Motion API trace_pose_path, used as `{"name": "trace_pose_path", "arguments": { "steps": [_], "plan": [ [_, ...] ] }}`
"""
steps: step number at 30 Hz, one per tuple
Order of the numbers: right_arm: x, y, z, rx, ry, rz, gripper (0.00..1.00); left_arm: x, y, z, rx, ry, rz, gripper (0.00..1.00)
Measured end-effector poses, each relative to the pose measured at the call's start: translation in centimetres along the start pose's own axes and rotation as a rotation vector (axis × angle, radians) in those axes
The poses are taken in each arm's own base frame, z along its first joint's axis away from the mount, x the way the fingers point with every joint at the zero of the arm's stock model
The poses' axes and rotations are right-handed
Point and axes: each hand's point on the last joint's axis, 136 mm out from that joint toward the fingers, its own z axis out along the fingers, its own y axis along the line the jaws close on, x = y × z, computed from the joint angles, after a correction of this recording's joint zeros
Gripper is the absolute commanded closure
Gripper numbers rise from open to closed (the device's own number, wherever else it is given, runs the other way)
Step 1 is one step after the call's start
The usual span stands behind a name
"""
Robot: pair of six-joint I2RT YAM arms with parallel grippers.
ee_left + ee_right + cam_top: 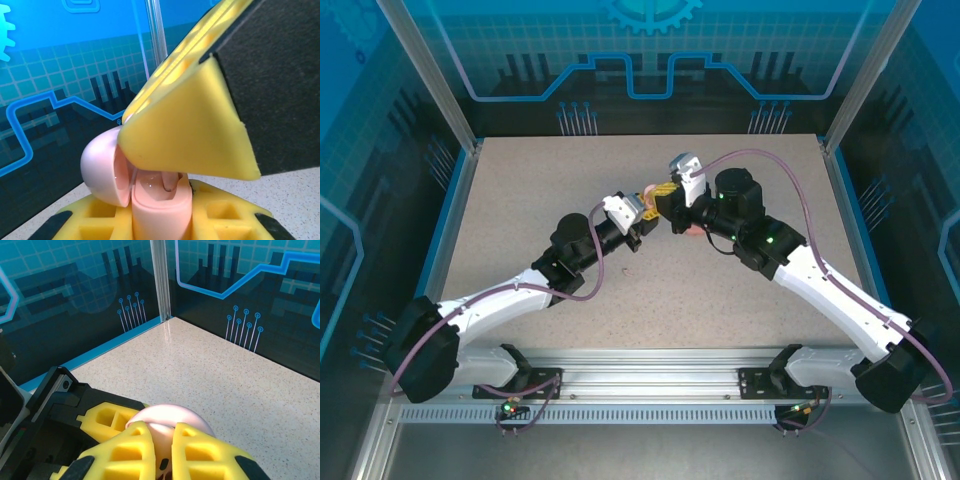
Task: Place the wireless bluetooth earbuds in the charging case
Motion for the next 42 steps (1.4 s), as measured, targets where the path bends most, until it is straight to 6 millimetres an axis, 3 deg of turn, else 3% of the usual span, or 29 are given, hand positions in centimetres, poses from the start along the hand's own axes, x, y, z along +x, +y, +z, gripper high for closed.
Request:
{"name": "trace_pose_path", "arguments": {
  "steps": [14, 25, 30, 33, 42],
  "plan": [
    [0.4, 0.0, 0.1, -0.002, 0.028, 0.014, 0.65, -0.3, 0.0, 0.1, 0.000, -0.006, -0.008, 1.00],
    [-0.8, 0.1, 0.3, -0.001, 0.046, 0.081, 0.41, -0.8, 0.3, 0.1, -0.015, -0.026, -0.030, 1.00],
    [-2.7, 0.1, -0.2, 0.000, 0.010, 0.100, 0.33, -0.9, 0.2, 0.1, -0.010, -0.027, -0.031, 1.00],
    [-3.7, 0.0, -0.6, 0.003, -0.013, 0.114, 0.31, -0.9, 0.2, 0.1, -0.010, -0.026, -0.031, 1.00],
    [-3.9, -1.8, -0.9, 0.051, -0.022, 0.201, 0.30, -0.9, 0.3, 0.1, -0.015, -0.026, -0.031, 1.00]
  ]
}}
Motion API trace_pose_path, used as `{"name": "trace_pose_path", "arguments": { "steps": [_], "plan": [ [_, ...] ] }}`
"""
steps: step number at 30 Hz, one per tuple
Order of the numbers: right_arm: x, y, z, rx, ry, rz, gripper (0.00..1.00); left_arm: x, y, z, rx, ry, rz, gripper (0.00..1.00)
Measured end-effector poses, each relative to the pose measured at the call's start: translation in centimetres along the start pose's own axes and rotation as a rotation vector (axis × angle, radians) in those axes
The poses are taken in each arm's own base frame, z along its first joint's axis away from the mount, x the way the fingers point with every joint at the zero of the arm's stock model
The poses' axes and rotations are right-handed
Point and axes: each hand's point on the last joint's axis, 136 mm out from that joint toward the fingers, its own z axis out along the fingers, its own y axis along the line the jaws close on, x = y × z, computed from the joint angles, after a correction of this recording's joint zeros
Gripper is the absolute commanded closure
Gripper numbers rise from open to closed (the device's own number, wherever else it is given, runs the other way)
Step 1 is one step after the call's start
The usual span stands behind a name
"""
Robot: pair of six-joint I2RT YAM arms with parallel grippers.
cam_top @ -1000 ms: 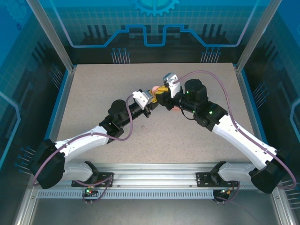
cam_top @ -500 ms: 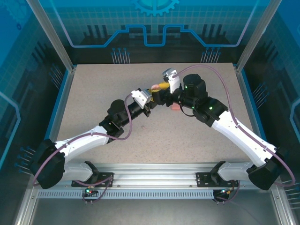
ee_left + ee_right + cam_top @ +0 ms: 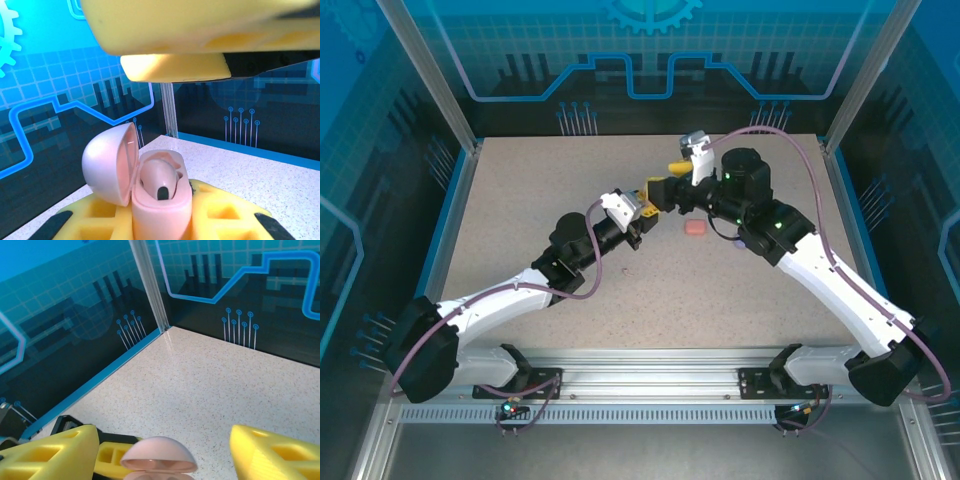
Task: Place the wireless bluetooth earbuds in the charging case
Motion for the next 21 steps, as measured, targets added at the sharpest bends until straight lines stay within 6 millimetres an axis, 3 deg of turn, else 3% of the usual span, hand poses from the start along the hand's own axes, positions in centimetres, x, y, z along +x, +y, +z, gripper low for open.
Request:
{"name": "trace_pose_path", "arguments": {
  "steps": [6, 10, 15, 21],
  "plan": [
    [0.3, -3.7, -2.2, 0.142, 0.006, 0.140, 0.26, 0.5, 0.9, -0.3, -0.053, 0.014, 0.000, 1.00],
    [3.0, -5.9, -3.5, 0.238, 0.063, 0.238, 0.26, 1.2, 1.9, -1.0, -0.101, 0.029, 0.000, 1.00],
    [10.0, -8.1, -2.1, 0.317, 0.243, 0.336, 0.26, 1.3, 4.6, -2.7, -0.191, 0.028, -0.022, 1.00],
    [19.1, -9.4, 2.0, 0.350, 0.514, 0.375, 0.30, 0.8, 7.0, -4.9, -0.276, 0.008, -0.061, 1.00]
  ]
}}
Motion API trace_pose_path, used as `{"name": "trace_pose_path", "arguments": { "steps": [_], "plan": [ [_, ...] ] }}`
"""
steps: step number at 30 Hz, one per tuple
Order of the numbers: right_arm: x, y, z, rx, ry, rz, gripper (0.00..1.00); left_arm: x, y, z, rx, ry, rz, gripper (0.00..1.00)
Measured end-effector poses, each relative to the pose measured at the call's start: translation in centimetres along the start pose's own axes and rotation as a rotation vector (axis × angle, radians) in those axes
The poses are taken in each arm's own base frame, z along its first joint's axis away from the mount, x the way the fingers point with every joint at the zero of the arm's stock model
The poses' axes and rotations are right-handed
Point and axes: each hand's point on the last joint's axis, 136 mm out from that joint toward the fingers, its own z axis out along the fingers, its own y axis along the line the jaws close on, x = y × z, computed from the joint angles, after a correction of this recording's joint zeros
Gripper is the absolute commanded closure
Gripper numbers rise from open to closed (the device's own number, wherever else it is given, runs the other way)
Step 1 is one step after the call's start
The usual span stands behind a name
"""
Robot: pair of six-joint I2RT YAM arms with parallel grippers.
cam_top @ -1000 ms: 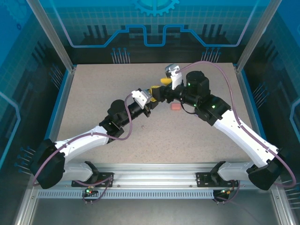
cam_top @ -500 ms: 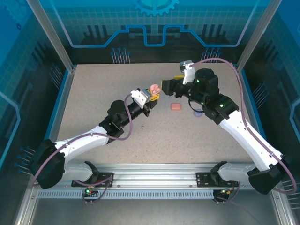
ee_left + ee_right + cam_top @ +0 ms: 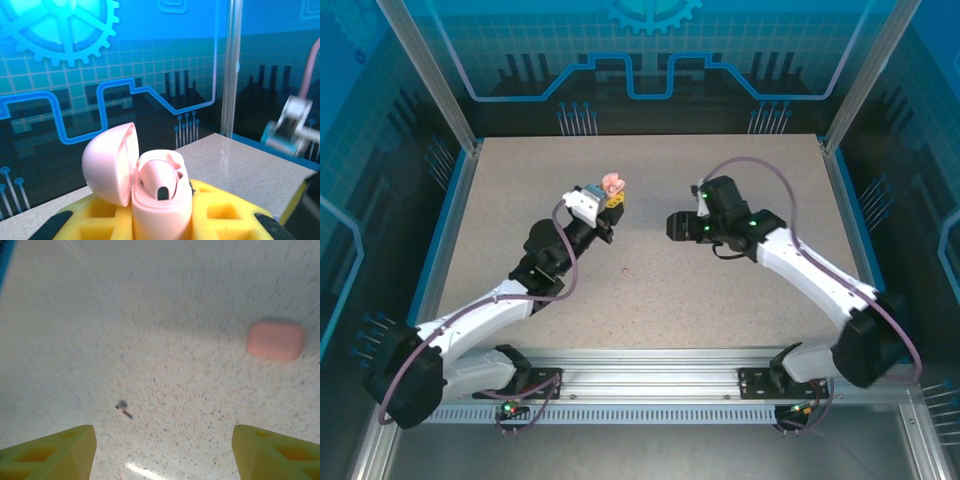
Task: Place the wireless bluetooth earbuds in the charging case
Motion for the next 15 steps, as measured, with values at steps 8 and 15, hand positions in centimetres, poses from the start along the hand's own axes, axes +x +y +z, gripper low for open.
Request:
{"name": "trace_pose_path", "arguments": {
  "steps": [8, 15],
  "plan": [
    [7.6, 3.7, 8.7, 0.053, 0.303, -0.190, 0.33, -0.1, 1.5, -2.4, -0.054, -0.002, -0.033, 1.00],
    [9.3, 7.2, 12.5, 0.040, 0.370, -0.314, 0.40, -1.0, 2.3, -3.1, -0.086, -0.019, -0.050, 1.00]
  ]
}}
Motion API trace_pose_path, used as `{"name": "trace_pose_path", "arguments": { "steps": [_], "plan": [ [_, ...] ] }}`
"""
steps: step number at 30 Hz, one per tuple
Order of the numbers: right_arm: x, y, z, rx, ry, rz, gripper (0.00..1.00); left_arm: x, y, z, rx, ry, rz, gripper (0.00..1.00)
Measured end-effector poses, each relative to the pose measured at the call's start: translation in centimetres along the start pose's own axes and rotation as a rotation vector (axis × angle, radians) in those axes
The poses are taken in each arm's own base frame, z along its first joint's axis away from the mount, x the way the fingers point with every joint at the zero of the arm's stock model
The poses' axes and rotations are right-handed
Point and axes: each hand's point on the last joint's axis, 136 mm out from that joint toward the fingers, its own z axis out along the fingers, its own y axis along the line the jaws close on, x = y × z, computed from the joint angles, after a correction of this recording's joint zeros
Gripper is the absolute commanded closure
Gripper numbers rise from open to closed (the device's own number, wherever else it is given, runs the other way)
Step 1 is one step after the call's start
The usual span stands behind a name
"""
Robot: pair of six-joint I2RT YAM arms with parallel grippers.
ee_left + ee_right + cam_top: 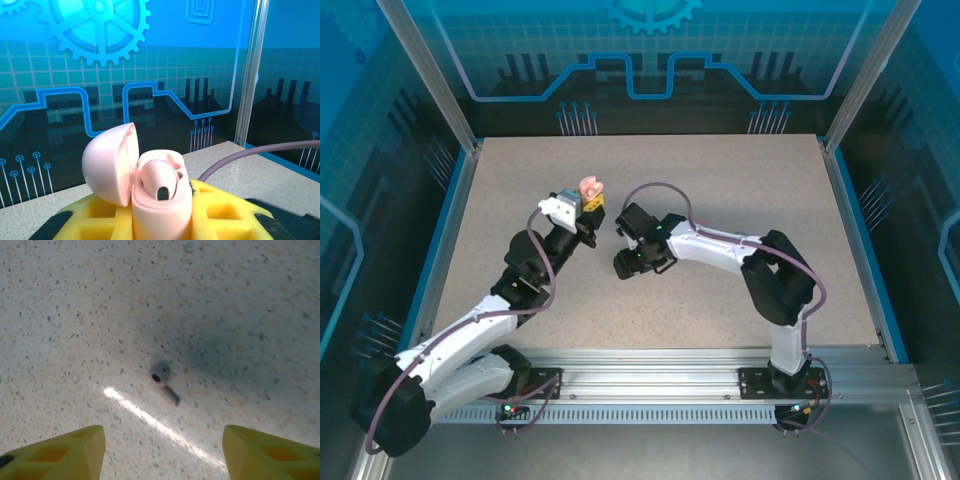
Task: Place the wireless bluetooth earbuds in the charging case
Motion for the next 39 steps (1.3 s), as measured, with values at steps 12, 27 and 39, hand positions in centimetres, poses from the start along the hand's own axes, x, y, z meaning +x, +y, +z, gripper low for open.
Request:
{"name": "trace_pose_path", "arguments": {
  "steps": [12, 27, 39],
  "plan": [
    [-1.3, 0.3, 3.2, 0.027, 0.061, -0.056, 0.51, 0.2, 0.6, -0.1, -0.024, 0.009, -0.022, 1.00],
    [-0.5, 0.3, 4.6, 0.057, 0.106, -0.082, 0.60, 0.2, 1.1, -0.1, -0.038, 0.008, -0.020, 1.00],
    [-0.3, 0.3, 4.8, 0.098, 0.102, -0.107, 0.62, 0.4, 1.4, -0.1, -0.045, 0.013, -0.024, 1.00]
  ]
}}
